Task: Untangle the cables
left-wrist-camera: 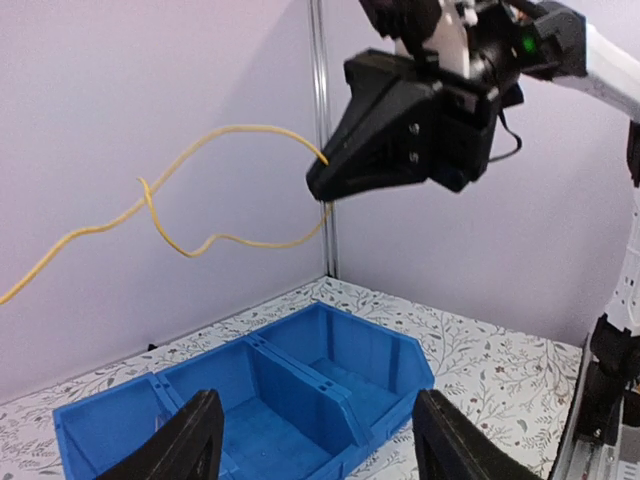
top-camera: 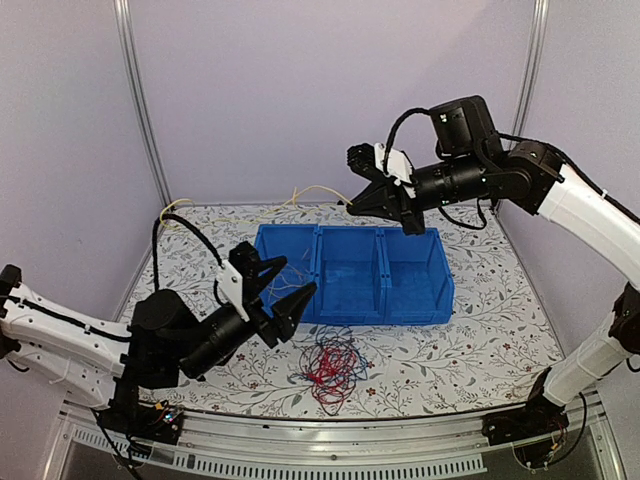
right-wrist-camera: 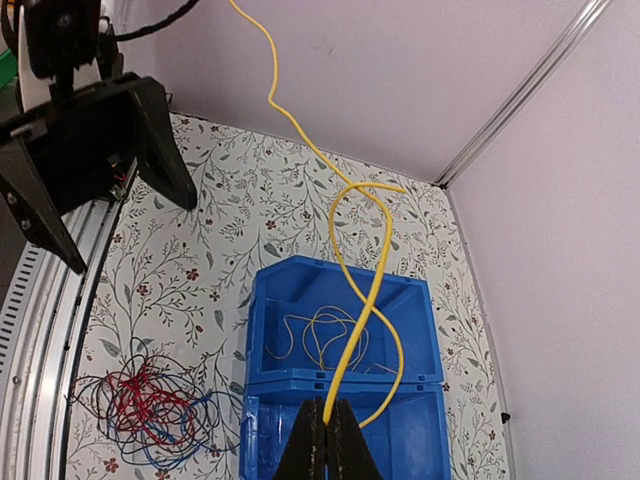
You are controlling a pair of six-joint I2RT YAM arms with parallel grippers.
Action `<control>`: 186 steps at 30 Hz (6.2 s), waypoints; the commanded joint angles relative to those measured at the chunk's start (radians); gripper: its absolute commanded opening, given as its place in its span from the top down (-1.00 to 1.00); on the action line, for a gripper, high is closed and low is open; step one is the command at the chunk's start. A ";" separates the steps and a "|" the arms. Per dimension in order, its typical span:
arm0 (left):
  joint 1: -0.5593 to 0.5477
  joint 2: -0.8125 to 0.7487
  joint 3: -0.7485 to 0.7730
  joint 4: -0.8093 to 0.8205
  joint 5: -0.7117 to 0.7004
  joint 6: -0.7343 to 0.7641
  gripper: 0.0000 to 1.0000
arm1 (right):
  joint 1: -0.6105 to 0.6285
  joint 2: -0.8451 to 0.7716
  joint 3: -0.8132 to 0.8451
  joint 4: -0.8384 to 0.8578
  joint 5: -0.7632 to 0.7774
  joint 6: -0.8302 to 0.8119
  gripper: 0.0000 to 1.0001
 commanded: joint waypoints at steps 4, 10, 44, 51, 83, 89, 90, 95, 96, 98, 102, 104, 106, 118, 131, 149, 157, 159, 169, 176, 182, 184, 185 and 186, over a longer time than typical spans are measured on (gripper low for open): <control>-0.029 -0.413 -0.051 -0.188 -0.208 0.005 -0.42 | -0.045 0.132 0.039 0.137 0.198 0.075 1.00; -0.028 -0.680 -0.036 -0.425 -0.321 -0.036 -0.42 | -0.127 0.251 0.131 0.158 0.194 0.101 1.00; -0.025 -0.816 0.029 -0.953 -0.543 -0.293 -0.42 | -0.019 0.565 0.432 0.095 0.049 0.155 1.00; -0.025 -0.835 0.016 -0.958 -0.552 -0.308 -0.42 | -0.009 0.582 0.330 0.139 0.034 0.193 1.00; 0.168 -0.361 -0.014 -0.897 -0.047 -0.465 -0.41 | 0.024 0.216 -0.259 0.194 0.018 0.194 0.16; 0.181 -0.152 0.014 -0.929 0.119 -0.666 -0.21 | 0.009 0.082 -0.472 0.245 -0.055 0.167 0.17; 0.181 -0.119 0.014 -0.920 0.177 -0.688 -0.20 | 0.005 0.070 -0.500 0.261 -0.059 0.166 0.17; 0.181 -0.010 0.024 -0.915 0.404 -0.607 -0.30 | -0.031 0.025 -0.588 0.334 -0.134 0.171 0.17; 0.180 0.009 0.032 -0.929 0.431 -0.579 -0.31 | -0.039 0.025 -0.599 0.347 -0.157 0.177 0.17; 0.178 0.042 0.042 -0.961 0.449 -0.533 -0.30 | -0.046 0.028 -0.616 0.357 -0.182 0.175 0.17; 0.176 0.088 0.048 -0.966 0.437 -0.472 -0.29 | -0.048 0.040 -0.629 0.371 -0.180 0.161 0.17; 0.176 0.115 0.050 -0.944 0.443 -0.436 -0.30 | -0.048 0.043 -0.638 0.375 -0.184 0.154 0.17; 0.173 0.146 0.053 -0.912 0.461 -0.399 -0.28 | -0.049 0.042 -0.649 0.385 -0.190 0.151 0.17; 0.174 0.292 0.148 -0.944 0.453 -0.293 0.62 | -0.049 0.036 -0.660 0.391 -0.185 0.138 0.17; 0.182 0.018 0.243 -1.030 0.404 -0.245 1.00 | -0.047 0.050 -0.569 0.332 -0.270 0.155 0.16; 0.179 -0.235 0.328 -0.962 0.351 -0.248 1.00 | 0.082 0.263 -0.340 0.322 -0.431 0.274 -0.14; 0.160 -0.278 0.506 -0.965 0.237 -0.170 1.00 | 0.085 0.429 -0.423 0.440 -0.508 0.379 0.23; 0.157 -0.263 0.614 -0.972 0.177 -0.127 1.00 | 0.084 0.468 -0.420 0.437 -0.500 0.389 0.31; 0.155 -0.118 0.980 -0.914 0.057 0.138 1.00 | 0.084 0.562 -0.424 0.410 -0.475 0.387 0.71; 0.155 -0.113 0.951 -0.771 -0.030 0.205 1.00 | 0.074 0.568 -0.417 0.402 -0.371 0.376 0.44; 0.154 -0.046 1.257 -0.741 -0.056 0.360 1.00 | 0.040 0.566 -0.413 0.398 -0.379 0.371 0.44; 0.155 -0.001 1.392 -0.741 -0.050 0.431 1.00 | 0.037 0.573 -0.410 0.396 -0.383 0.367 0.44; 0.154 0.022 1.445 -0.735 -0.053 0.474 1.00 | 0.034 0.577 -0.408 0.393 -0.386 0.367 0.44; 0.154 0.042 1.488 -0.722 -0.060 0.519 1.00 | 0.035 0.582 -0.406 0.389 -0.388 0.365 0.43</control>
